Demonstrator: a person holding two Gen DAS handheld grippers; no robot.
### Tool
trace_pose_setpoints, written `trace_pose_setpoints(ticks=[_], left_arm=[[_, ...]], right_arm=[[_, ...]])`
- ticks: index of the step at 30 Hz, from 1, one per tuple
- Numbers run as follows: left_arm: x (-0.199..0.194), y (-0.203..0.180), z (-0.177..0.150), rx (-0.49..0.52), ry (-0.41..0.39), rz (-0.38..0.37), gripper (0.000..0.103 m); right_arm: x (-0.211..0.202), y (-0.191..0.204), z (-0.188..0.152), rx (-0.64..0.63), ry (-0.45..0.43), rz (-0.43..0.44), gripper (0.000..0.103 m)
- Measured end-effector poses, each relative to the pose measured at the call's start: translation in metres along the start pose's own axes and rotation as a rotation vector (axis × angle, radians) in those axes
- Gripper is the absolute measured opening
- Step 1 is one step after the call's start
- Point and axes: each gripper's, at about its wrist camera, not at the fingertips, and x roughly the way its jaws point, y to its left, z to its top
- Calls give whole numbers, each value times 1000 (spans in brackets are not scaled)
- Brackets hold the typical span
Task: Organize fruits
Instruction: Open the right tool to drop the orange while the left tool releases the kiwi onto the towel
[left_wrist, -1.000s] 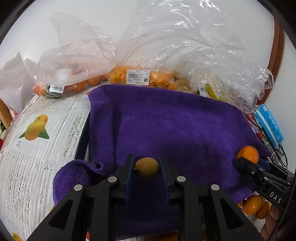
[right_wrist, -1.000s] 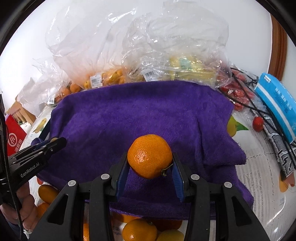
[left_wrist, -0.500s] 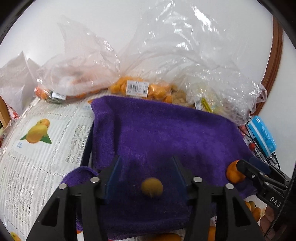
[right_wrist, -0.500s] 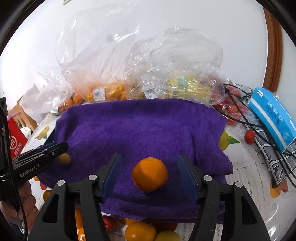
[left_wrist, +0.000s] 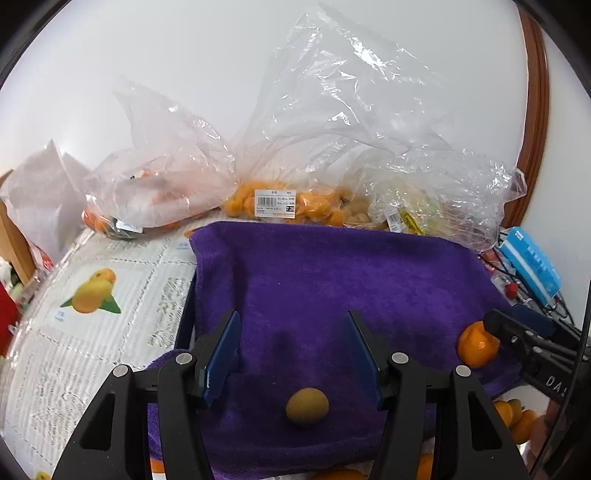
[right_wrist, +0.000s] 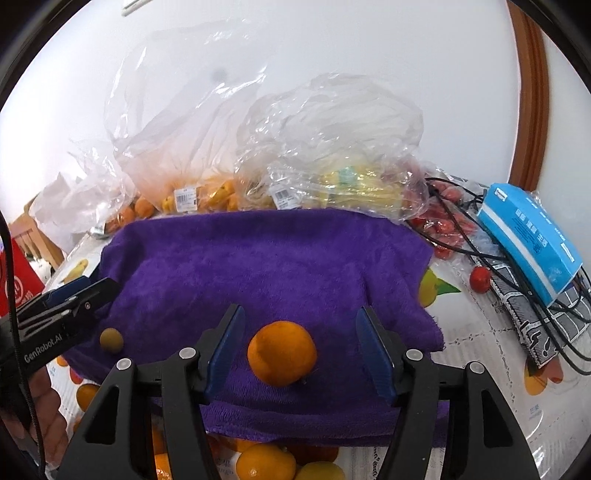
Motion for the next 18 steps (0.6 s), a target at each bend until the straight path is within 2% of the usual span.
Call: trace_pose_setpoints(ticks=[2, 4, 13, 18], left_arm=[[-1, 0, 0, -6, 0, -10, 56], [-3, 0, 1, -7, -7, -20, 56], [-2, 7, 1, -42, -4, -28, 56], [-3, 10, 1, -59, -5, -34, 56]], right_arm=[[1, -2, 1, 11, 23, 3, 59], [3, -3, 3, 26, 64, 26, 49], [-3, -14, 6, 85, 46, 85, 49], [0, -18, 7, 109, 71, 112, 48]])
